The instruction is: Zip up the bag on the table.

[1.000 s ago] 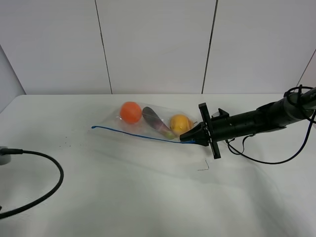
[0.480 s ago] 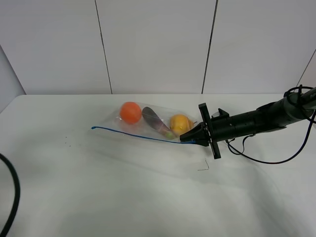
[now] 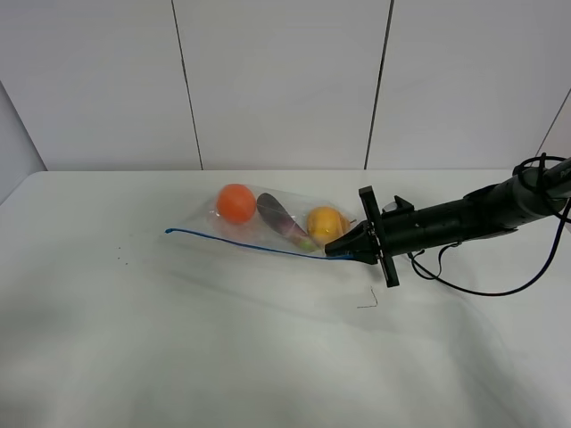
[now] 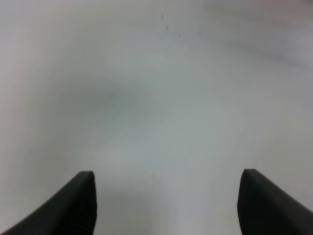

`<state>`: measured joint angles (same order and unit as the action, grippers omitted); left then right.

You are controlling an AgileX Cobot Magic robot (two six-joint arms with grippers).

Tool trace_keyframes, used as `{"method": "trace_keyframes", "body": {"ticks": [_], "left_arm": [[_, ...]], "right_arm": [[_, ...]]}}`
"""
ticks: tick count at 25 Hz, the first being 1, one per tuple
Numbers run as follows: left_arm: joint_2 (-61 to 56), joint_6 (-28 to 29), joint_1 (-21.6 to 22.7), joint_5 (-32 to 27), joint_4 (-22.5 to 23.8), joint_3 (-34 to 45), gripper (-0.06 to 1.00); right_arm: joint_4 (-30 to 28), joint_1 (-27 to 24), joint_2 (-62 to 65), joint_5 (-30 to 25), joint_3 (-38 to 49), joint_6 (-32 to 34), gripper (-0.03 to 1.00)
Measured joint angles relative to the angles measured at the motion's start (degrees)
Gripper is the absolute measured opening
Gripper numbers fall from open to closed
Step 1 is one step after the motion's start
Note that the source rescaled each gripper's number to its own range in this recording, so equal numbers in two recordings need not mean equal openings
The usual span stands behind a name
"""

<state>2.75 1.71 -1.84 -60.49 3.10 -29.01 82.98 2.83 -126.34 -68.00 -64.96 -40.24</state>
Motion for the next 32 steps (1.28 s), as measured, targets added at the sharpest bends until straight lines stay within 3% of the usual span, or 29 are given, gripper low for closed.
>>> {"method": "trace_keyframes", "body": {"ticks": [10,12,13,15,16,18,20,25,29,32], "left_arm": [[-2.9,0.0,0.0,-0.1,0.0,0.5,0.94],[-2.9,0.0,0.0,-0.1,0.0,0.5,0.94],[-2.9,0.0,0.0,-0.1,0.0,0.6,0.94],[-2.9,0.0,0.0,-0.1,0.0,0.6,0.94],[-2.9,0.0,0.0,-0.1,0.0,0.6,0.94],[-2.9,0.0,0.0,-0.1,0.0,0.6,0.94],[-2.9,0.0,0.0,-0.1,0.1,0.6,0.94],[-2.9,0.0,0.0,-0.1,0.2,0.6,0.94],[-2.9,0.0,0.0,-0.1,0.3,0.6,0.94],[-2.9,0.0,0.0,-0.1,0.5,0.6,0.94]], "right_arm": [[-0.8,0.0,0.0,0.6,0.0,-1.3,0.00],[-1.1,0.0,0.0,0.7,0.0,-1.3,0.05],[-1.2,0.0,0.0,0.7,0.0,-1.3,0.11],[-1.5,0.0,0.0,0.7,0.0,-1.3,0.40],[-1.8,0.0,0.0,0.7,0.0,-1.3,0.60],[-2.6,0.0,0.0,0.7,0.0,-1.3,0.85],[-3.8,0.0,0.0,0.6,-0.1,-1.3,0.95],[-10.1,-0.8,0.0,-0.9,-3.9,2.4,0.99],[-29.0,-1.2,-0.1,-1.3,-17.3,15.4,1.00],[-46.3,-0.4,0.0,-1.3,-26.7,24.7,1.00]]}}
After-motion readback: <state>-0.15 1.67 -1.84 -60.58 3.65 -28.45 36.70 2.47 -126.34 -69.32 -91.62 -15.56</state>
